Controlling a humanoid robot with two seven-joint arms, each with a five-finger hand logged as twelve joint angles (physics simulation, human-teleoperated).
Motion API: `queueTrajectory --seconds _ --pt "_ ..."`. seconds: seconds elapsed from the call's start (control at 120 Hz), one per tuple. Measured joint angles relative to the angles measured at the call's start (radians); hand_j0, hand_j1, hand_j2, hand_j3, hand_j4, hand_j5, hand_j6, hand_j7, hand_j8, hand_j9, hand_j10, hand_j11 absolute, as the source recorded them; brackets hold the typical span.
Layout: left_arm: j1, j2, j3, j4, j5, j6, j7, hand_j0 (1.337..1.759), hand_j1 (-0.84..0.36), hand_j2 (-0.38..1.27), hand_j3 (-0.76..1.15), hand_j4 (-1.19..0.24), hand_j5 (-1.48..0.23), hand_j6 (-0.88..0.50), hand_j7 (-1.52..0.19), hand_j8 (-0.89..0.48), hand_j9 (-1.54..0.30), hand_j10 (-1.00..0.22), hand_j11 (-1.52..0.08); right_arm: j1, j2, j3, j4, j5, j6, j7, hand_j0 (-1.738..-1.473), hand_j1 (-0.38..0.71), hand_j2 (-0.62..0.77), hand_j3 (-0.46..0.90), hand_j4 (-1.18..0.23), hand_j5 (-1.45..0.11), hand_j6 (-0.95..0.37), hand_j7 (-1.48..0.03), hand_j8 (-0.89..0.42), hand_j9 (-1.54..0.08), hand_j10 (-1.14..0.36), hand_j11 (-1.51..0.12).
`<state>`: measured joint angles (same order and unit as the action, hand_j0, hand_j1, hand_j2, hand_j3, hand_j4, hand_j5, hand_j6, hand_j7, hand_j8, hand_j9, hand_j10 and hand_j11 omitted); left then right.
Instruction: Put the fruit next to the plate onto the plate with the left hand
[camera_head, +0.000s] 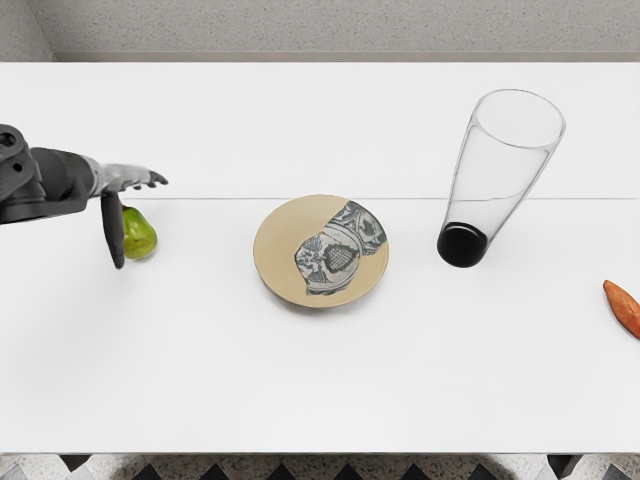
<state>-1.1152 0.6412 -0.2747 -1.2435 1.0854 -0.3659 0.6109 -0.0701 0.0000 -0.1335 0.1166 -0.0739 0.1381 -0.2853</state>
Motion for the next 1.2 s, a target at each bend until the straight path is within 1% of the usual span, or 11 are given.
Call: queueTrajectory --seconds 0.35,0.492,0.692,0.825,1.042,1.2 --pt "0.014 -0.001 0.000 0.006 0.014 0.011 0.000 1.658 0.24 0.02 0.00 -0.10 -0.12 -0.10 -0.12 -0.10 -0.12 -0.10 -0.12 -0.007 0.000 0.000 0.000 0.000 0.000 0.000 -1.658 -0.35 0.00 0.00 0.00 0.00 0.00 0.00 0.00 0.00 0.00 0.00" --pt "0.011 -0.008 0.027 0.015 0.044 0.024 0.000 1.658 0.23 0.02 0.00 -0.10 -0.13 -0.10 -0.13 -0.10 -0.13 -0.10 -0.13 -0.012 0.000 0.000 0.000 0.000 0.000 0.000 -1.658 -0.35 0.00 0.00 0.00 0.00 0.00 0.00 0.00 0.00 0.00 0.00" --pt "0.011 -0.025 0.058 0.018 0.055 0.046 0.000 1.658 0.19 0.03 0.00 -0.14 -0.17 -0.14 -0.17 -0.14 -0.17 -0.13 -0.17 -0.016 0.000 0.000 0.000 0.000 -0.001 0.000 -1.658 -0.35 0.00 0.00 0.00 0.00 0.00 0.00 0.00 0.00 0.00 0.00" --pt "0.011 -0.036 0.068 0.018 0.057 0.053 0.000 1.658 0.13 0.04 0.00 -0.19 -0.24 -0.19 -0.24 -0.19 -0.24 -0.19 -0.24 -0.017 0.000 0.000 -0.008 0.000 -0.001 0.000 -1.658 -0.35 0.00 0.00 0.00 0.00 0.00 0.00 0.00 0.00 0.00 0.00" --pt "0.014 -0.043 0.073 0.018 0.057 0.056 0.000 1.658 0.05 0.05 0.00 -0.25 -0.33 -0.26 -0.33 -0.26 -0.33 -0.25 -0.33 -0.017 0.000 0.000 -0.020 0.000 0.000 0.000 -1.658 -0.35 0.00 0.00 0.00 0.00 0.00 0.00 0.00 0.00 0.00 0.00" --pt "0.014 -0.041 0.073 0.016 0.056 0.053 0.000 1.658 -0.07 0.07 0.00 -0.36 -0.46 -0.36 -0.46 -0.36 -0.46 -0.36 -0.46 -0.017 0.000 0.000 -0.021 0.000 0.000 0.000 -1.658 -0.35 0.00 0.00 0.00 0.00 0.00 0.00 0.00 0.00 0.00 0.00"
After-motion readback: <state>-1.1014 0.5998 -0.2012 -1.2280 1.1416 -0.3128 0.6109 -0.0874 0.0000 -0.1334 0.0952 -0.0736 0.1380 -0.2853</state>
